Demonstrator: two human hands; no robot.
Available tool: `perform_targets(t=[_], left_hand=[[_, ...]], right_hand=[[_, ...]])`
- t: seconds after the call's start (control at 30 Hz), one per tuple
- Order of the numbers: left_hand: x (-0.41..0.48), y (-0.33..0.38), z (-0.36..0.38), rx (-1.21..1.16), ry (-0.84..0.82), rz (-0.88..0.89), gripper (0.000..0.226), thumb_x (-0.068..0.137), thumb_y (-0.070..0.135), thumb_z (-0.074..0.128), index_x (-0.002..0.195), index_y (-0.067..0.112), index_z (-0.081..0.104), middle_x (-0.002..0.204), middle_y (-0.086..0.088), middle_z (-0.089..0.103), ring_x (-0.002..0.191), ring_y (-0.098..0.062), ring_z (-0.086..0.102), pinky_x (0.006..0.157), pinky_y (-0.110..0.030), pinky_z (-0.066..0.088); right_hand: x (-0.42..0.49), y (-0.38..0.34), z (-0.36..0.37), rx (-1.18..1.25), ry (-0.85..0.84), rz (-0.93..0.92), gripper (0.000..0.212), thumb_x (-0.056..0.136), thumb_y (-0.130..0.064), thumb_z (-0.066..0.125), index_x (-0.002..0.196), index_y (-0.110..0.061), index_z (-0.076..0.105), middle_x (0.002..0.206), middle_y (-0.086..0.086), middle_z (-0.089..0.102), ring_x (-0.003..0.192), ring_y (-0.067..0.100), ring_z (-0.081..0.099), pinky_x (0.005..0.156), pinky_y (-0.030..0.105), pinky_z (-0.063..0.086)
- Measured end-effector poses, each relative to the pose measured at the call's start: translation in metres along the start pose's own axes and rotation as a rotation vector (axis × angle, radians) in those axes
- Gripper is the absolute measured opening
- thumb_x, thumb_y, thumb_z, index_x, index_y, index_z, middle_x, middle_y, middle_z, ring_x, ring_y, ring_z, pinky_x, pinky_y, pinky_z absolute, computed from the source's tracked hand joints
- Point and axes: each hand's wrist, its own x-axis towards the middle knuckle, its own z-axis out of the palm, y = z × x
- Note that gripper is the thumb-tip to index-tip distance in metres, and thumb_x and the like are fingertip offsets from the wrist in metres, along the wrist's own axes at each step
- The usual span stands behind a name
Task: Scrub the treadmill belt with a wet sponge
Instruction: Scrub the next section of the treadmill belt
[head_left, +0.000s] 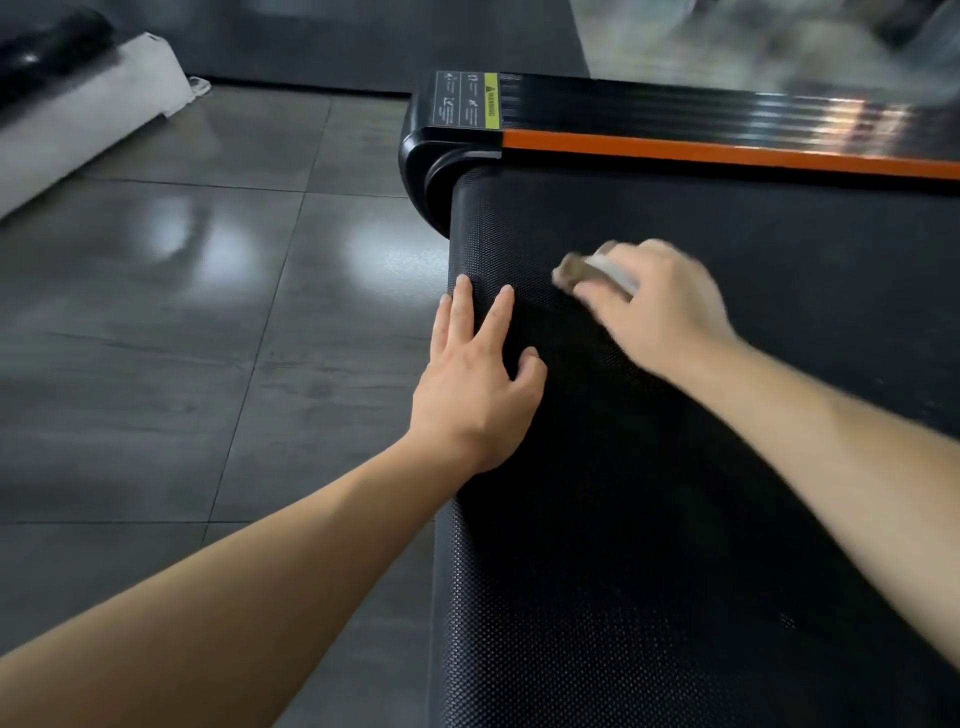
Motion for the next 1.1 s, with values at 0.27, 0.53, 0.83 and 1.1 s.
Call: perform_targets(t=[0.27,0.53,0.83,1.1], left_hand=[[0.001,-0.001,0.0,0.009,0.0,0.001,0.067,0.101,0.042,0.045,0.162,0.039,0.017,0.171,0.012,-0.01,0.155,-0.006,-0.012,0.12,-0.045,0.025],[0.001,-0.002,0.001,-0.007,-0.002,0.006,0.066,0.101,0.041,0.045,0.162,0.038,0.018,0.172,0.01,-0.009,0.156,-0.007,-0.011,0.122,-0.042,0.019],[0.001,-0.002,0.001,-0.002,0.0,0.003,0.065,0.102,0.041,0.044,0.162,0.039,0.019,0.171,0.011,-0.008,0.156,-0.007,-0.011,0.122,-0.045,0.02],[0.001,-0.001,0.0,0.001,-0.004,-0.009,0.064,0.103,0.041,0.045,0.162,0.038,0.019,0.172,0.01,-0.007,0.156,-0.007,-0.01,0.122,-0.045,0.02]], right_hand=[[-0.03,-0.015,0.001,0.079,0.0,0.009,0.03,0.095,-0.044,0.061,0.113,-0.021,0.066,0.092,0.003,0.057,0.081,0.024,0.055,0.069,0.038,0.046],[-0.029,-0.008,0.004,-0.012,0.141,0.142,0.034,0.096,-0.045,0.059,0.11,-0.015,0.066,0.09,0.003,0.052,0.083,0.028,0.055,0.069,0.034,0.038],[-0.042,0.01,-0.009,-0.013,0.143,0.18,0.029,0.093,-0.043,0.064,0.104,-0.017,0.067,0.088,0.003,0.052,0.087,0.037,0.058,0.075,0.044,0.048],[-0.04,0.022,-0.017,0.024,0.105,0.236,0.029,0.094,-0.046,0.062,0.102,-0.018,0.067,0.088,0.002,0.054,0.084,0.03,0.058,0.073,0.039,0.044]])
